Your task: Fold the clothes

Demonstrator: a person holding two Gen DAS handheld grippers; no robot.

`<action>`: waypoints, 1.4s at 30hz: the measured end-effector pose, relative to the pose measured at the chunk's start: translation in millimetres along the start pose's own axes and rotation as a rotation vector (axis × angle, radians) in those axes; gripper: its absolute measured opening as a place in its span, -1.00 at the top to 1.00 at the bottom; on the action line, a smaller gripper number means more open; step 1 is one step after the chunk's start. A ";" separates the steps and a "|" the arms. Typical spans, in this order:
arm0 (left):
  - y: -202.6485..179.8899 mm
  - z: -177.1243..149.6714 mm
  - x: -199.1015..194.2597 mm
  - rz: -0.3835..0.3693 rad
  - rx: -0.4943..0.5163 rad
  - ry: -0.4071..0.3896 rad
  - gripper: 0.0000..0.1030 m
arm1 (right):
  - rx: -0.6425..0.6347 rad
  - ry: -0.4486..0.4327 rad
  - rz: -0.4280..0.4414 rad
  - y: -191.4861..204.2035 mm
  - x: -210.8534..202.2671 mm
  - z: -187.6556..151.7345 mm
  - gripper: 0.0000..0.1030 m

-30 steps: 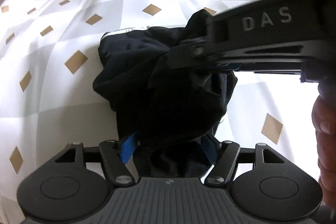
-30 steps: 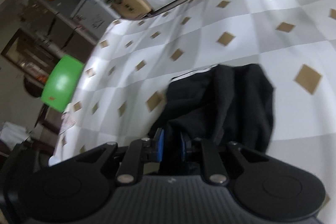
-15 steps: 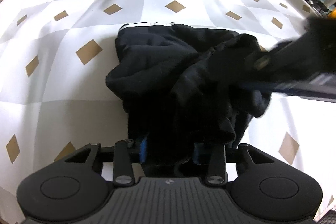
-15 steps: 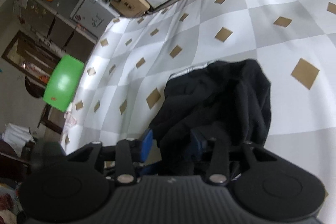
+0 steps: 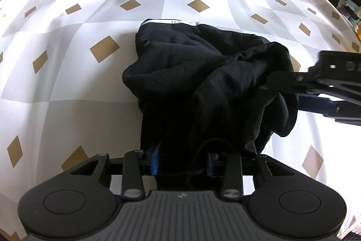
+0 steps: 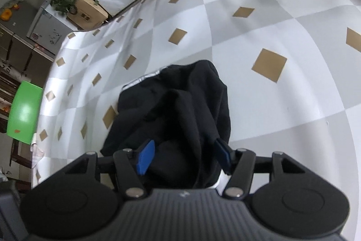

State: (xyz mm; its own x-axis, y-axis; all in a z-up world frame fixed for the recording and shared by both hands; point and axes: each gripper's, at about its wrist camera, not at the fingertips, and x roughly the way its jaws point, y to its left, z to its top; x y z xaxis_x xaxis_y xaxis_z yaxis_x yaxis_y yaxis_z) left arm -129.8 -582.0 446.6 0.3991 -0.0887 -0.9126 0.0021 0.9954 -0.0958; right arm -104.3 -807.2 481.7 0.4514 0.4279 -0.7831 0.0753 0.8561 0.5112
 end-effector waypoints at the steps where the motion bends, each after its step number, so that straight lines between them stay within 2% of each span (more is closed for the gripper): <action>1: -0.4 -0.2 -0.5 0.002 0.008 -0.002 0.28 | -0.003 0.001 -0.002 0.9 1.6 -0.9 -0.09; 2: -1.2 -0.7 -1.2 0.002 0.018 -0.003 0.27 | -0.007 0.002 -0.003 1.8 3.1 -1.9 -0.08; 4: -2.8 -2.1 -2.6 0.008 0.041 -0.008 0.25 | -0.014 0.003 -0.006 3.6 6.2 -3.7 0.11; 6: -3.5 -3.1 -4.7 0.015 0.056 -0.016 0.17 | -0.021 0.005 -0.009 5.4 9.3 -5.6 0.41; 9: -2.1 -3.6 -8.3 0.013 0.062 -0.025 0.12 | -0.029 0.007 0.005 10.1 11.2 -6.8 0.66; 14: -2.0 -3.9 -17.0 0.012 0.080 -0.053 -0.01 | -0.046 -0.004 0.080 23.9 8.0 -4.5 0.73; 17: -2.9 -3.8 -21.9 0.003 0.089 -0.070 -0.08 | -0.060 0.002 0.154 34.3 7.0 -2.5 0.73; 23: -5.2 -3.7 -26.3 -0.016 0.095 -0.094 -0.10 | -0.093 0.061 0.330 60.1 10.6 -2.4 0.73; 27: -2.0 -3.6 -25.0 -0.037 0.074 -0.103 -0.10 | -0.085 0.105 0.372 66.9 15.8 -3.9 0.64; 28: 0.2 -3.3 -24.1 -0.049 0.058 -0.102 -0.07 | -0.084 0.113 0.369 67.2 16.6 -4.2 0.64; 29: 3.1 -2.6 -22.8 -0.059 0.039 -0.097 0.11 | -0.081 0.117 0.365 66.8 16.9 -3.9 0.55; 32: 13.2 -0.5 -14.9 -0.064 -0.022 -0.062 0.39 | -0.067 0.103 0.335 61.2 11.6 -0.9 0.27; 36: 25.7 0.4 -7.2 -0.038 -0.097 -0.022 0.43 | -0.043 0.056 0.287 47.3 0.7 7.6 0.11; 39: 31.6 1.0 -7.2 0.010 -0.135 -0.013 0.43 | -0.043 0.019 0.197 36.9 -3.3 12.3 0.03; 42: 41.8 0.6 -6.4 0.026 -0.198 0.005 0.42 | -0.029 0.003 0.084 25.3 -2.4 13.9 -0.02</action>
State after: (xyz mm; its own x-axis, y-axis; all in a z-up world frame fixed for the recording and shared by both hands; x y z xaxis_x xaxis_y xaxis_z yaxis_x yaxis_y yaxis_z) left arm -131.7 -539.8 448.7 0.3921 -0.0639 -0.9177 -0.1888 0.9708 -0.1483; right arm -91.2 -790.6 501.4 0.4528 0.4994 -0.7386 0.0113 0.8251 0.5649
